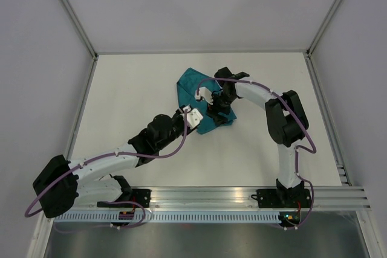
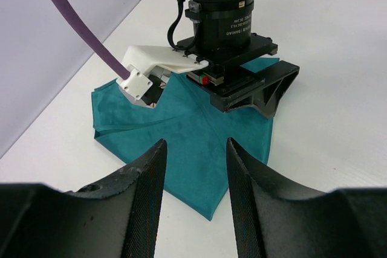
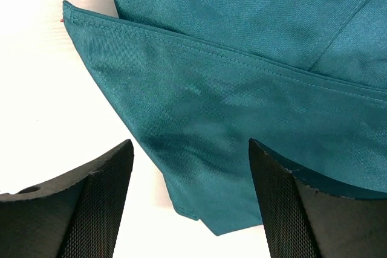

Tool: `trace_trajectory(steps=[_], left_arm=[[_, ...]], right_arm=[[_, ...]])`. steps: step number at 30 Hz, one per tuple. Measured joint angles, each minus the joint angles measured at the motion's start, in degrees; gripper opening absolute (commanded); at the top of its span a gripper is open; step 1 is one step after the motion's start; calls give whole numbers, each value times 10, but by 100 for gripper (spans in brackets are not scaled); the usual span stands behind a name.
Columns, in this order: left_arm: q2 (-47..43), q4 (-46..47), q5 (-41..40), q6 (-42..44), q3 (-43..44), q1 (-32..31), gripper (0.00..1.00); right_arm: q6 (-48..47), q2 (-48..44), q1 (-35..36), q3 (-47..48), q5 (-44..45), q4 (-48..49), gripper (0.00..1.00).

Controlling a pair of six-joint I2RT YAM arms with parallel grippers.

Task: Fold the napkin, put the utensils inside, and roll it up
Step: Roll the napkin with the utensil

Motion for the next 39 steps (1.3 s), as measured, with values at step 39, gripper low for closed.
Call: trace_trajectory(steps=[39], left_arm=[[301, -216, 96, -477, 178, 103, 47]], right_arm=[[207, -87, -127, 1, 7, 68, 71]])
